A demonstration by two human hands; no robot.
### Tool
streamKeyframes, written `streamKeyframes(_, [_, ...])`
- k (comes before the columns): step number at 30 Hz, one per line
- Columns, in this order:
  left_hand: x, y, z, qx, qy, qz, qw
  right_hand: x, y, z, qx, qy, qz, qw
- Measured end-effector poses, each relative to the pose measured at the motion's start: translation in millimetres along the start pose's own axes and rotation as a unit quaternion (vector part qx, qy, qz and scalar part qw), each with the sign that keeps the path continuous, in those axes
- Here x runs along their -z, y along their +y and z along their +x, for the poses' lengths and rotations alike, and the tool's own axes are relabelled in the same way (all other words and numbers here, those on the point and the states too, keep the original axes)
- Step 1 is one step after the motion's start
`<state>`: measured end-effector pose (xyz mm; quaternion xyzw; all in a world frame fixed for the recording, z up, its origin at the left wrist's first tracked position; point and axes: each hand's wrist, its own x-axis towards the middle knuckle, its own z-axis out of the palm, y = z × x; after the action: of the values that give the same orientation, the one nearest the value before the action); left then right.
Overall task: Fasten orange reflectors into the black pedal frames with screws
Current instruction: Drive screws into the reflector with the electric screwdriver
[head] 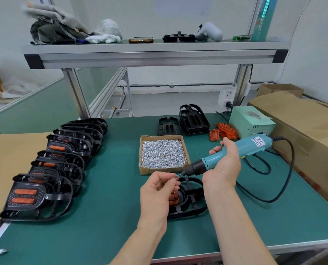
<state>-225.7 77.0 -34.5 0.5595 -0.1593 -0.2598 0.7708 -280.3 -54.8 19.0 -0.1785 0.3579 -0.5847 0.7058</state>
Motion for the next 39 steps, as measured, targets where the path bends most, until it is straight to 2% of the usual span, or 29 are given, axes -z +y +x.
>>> streamKeyframes(5, [1,-6,-4,-0.097,0.014,0.091,0.991,5,7,0,-0.023,0.021,-0.008,0.999])
streamKeyframes(13, [11,-8,4,-0.117,-0.031,0.165,0.979,4,7,1,0.0,0.013,-0.018,1.0])
streamKeyframes(18, [27,-5,9,-0.118,-0.06,0.268,0.954,5,10,0,0.034,-0.019,-0.032,0.999])
streamKeyframes(20, [37,-3,13,-0.151,-0.059,0.335,0.928,6,11,-1,0.06,-0.038,-0.037,0.997])
streamKeyframes(24, [50,-3,18,-0.236,-0.083,0.491,0.834,4,12,-8,0.117,-0.086,-0.059,0.988])
streamKeyframes(30, [57,-15,13,-0.3,-0.102,0.539,0.78,2,19,-21,0.174,-0.167,-0.109,0.964])
streamKeyframes(34, [59,-16,10,-0.301,-0.117,0.532,0.783,3,25,-24,0.194,-0.196,-0.136,0.952])
streamKeyframes(39, [62,-20,8,-0.293,-0.113,0.509,0.801,4,29,-25,0.209,-0.198,-0.159,0.944])
